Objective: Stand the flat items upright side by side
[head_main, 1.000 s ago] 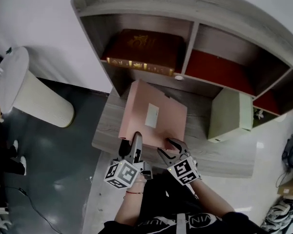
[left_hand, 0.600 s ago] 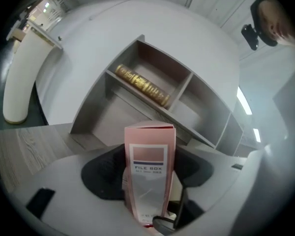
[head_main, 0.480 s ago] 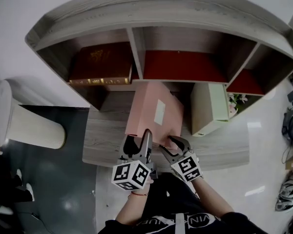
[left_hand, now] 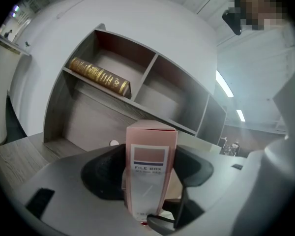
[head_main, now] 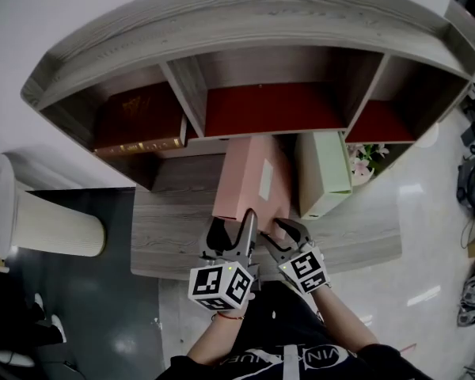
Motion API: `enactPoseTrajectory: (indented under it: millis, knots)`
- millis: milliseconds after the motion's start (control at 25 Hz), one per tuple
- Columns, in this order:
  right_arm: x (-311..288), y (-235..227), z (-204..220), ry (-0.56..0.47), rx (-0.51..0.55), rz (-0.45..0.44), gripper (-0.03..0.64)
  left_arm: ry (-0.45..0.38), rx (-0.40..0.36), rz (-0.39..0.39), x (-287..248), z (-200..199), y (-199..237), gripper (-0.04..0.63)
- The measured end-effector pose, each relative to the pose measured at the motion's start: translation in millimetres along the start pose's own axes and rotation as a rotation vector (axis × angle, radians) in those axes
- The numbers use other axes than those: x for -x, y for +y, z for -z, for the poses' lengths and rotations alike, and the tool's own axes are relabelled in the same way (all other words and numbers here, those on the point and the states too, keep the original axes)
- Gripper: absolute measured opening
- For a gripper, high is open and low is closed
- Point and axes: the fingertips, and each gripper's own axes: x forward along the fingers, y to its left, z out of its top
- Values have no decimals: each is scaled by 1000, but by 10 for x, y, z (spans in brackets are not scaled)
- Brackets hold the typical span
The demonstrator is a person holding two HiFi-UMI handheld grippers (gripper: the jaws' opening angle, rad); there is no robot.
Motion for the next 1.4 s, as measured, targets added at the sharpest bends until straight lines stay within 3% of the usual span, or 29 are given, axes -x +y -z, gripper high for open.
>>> enactPoseTrajectory:
  millis: [480, 920, 1280, 1400]
  knots:
    - [140, -210, 29, -21, -27, 50, 206, 26, -41, 66, -178, 99, -414, 299]
    - [291, -453, 88, -36, -98, 133, 189, 69, -81, 311, -375, 235, -1005, 333]
    - [395, -640, 113, -51, -138, 194, 160, 46, -91, 445, -394, 309, -1024, 331]
    - [421, -666, 114, -56, -148, 197, 164, 71, -135, 466, -392, 412, -967, 314]
